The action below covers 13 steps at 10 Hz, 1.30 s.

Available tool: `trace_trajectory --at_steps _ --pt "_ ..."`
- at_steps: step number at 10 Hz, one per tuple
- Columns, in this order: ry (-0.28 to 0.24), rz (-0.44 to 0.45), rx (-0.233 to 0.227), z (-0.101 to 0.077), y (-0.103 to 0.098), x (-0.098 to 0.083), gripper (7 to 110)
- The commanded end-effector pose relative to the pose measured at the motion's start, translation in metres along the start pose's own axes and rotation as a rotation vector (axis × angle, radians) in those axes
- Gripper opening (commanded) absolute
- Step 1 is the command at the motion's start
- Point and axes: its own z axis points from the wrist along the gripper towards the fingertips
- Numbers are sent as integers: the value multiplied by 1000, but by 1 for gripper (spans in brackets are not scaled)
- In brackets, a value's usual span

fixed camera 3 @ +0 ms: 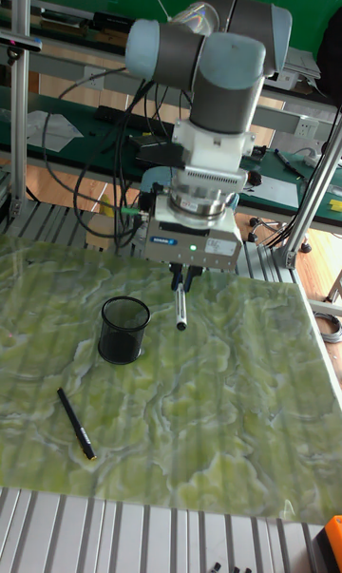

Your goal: Put the pen into the pen holder

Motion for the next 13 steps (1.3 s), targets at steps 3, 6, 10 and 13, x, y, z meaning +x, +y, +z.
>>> trace_trajectory --at_steps 3,6,10,13 --pt "-70 -47 -14 -13 -5 0 7" --pt "-128 -98 -36 4 -21 -34 7" --pt "-206 -176 81 3 -57 -54 7" --pt "-150 -173 98 16 -65 -47 7"
